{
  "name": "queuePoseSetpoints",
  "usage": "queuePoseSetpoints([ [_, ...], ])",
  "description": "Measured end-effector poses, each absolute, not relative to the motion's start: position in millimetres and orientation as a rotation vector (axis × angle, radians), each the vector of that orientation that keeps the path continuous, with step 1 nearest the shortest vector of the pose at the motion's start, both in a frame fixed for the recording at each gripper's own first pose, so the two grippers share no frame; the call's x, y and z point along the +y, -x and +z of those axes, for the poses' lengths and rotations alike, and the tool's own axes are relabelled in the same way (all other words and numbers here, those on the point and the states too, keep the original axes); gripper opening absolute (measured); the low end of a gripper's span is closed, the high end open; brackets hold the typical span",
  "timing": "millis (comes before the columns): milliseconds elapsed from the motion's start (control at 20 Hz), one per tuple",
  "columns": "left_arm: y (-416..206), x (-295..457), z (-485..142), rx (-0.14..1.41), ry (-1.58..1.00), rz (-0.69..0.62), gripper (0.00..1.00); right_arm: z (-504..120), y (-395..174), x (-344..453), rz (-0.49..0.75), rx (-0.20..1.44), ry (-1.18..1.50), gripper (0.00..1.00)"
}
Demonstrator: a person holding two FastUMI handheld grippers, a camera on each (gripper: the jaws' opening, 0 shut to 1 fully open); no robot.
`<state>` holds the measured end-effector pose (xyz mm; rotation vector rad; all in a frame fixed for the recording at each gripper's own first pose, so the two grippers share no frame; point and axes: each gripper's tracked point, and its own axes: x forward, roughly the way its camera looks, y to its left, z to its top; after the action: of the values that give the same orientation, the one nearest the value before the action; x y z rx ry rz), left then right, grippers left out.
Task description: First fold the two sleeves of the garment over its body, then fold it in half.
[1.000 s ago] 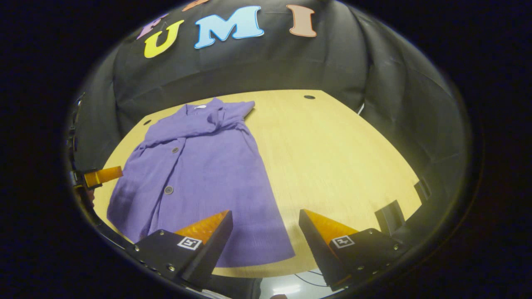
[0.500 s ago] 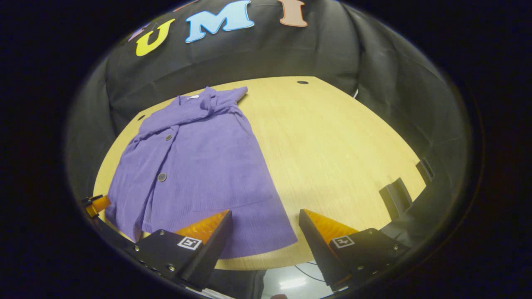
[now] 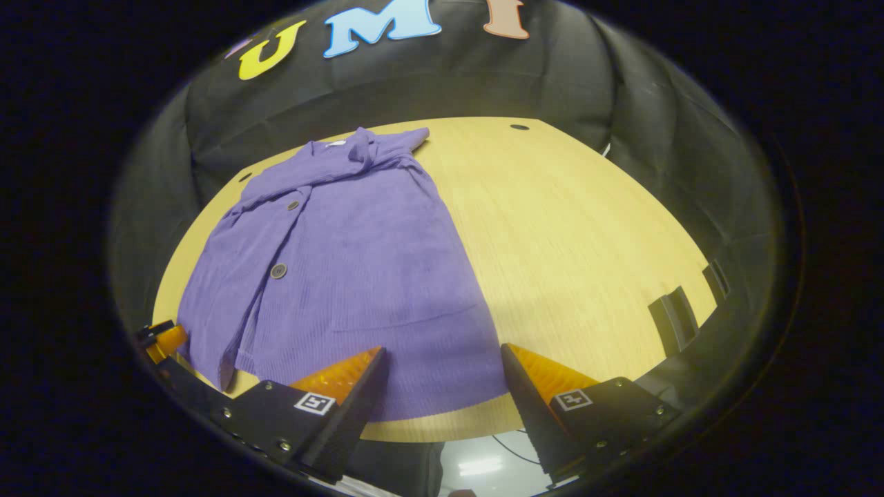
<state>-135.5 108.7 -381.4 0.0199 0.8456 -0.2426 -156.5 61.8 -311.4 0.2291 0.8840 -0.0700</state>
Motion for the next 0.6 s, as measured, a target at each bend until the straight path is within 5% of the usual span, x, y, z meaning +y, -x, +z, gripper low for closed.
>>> queuePoseSetpoints([
  [150,142.1,97.3,-386.6,0.836,-0.118,-0.270,0.95,-310.2,156.8,68.2,-0.060,0.875,-0.180,1.00],
  [450,144.7,78.0,-384.8,0.808,-0.094,-0.286,0.52,-310.7,153.0,71.5,-0.057,0.878,-0.192,0.99],
  [600,146.1,75.5,-385.2,0.815,-0.135,-0.319,0.36,-311.1,151.2,72.8,-0.074,0.896,-0.231,0.65],
])
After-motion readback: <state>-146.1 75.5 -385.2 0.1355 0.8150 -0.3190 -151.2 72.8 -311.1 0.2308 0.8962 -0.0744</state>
